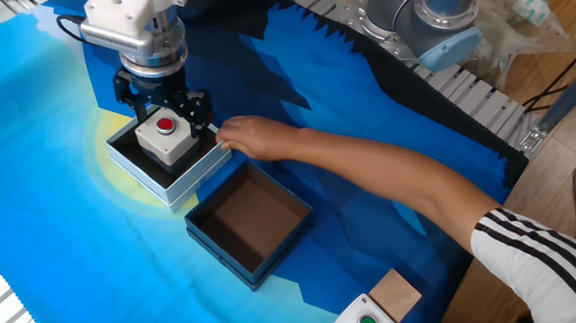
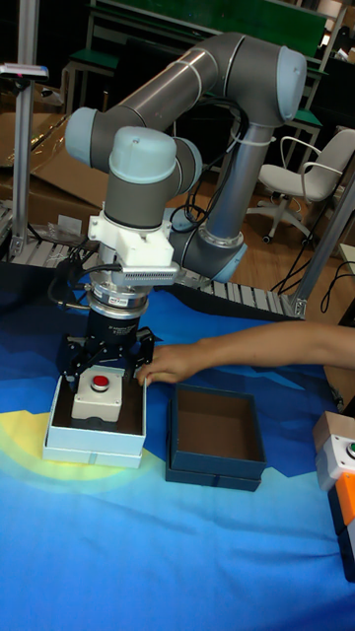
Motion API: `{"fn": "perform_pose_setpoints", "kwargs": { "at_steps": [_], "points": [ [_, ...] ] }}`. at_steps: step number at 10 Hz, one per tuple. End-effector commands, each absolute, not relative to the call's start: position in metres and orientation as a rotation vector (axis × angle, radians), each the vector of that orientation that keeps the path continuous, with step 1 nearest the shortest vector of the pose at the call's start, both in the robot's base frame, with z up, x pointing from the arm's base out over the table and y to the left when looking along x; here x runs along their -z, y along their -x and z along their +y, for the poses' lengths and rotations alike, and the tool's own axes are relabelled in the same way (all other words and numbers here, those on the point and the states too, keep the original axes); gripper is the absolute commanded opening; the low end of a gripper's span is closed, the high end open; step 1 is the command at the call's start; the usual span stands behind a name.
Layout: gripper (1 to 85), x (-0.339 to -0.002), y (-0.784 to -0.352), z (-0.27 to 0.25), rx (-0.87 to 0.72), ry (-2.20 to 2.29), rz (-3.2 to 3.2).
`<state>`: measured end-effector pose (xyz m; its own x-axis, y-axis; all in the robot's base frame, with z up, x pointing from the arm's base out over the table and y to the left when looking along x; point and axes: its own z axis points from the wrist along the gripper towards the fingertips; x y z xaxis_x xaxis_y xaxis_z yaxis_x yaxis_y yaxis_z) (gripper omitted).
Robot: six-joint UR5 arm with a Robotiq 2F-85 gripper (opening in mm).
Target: Move an object from one box to another
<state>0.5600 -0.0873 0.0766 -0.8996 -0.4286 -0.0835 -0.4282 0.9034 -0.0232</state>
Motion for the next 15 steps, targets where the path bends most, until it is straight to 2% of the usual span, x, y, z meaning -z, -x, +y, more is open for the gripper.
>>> {"fn": "perform_pose_setpoints", "kwargs": {
  "at_steps": [1,8,10,11,12,13,15],
  "points": [
    [85.0,-0.077,-0.570,-0.089,0.013,0.616,2.962],
    [83.7,-0.062,-0.566,-0.089,-0.030,0.553,2.964],
    [64.7,-0.063,-0.571,-0.092,-0.010,0.524,2.954],
    [31.0,-0.064,-0.575,-0.091,-0.006,0.436,2.954],
    [8.7,-0.067,-0.568,-0.091,0.002,0.390,2.986],
    [1.0,-0.073,-0.566,-0.092,0.021,0.359,2.999],
    [1.0,-0.085,-0.565,-0.089,0.023,0.354,3.001]
  ]
}}
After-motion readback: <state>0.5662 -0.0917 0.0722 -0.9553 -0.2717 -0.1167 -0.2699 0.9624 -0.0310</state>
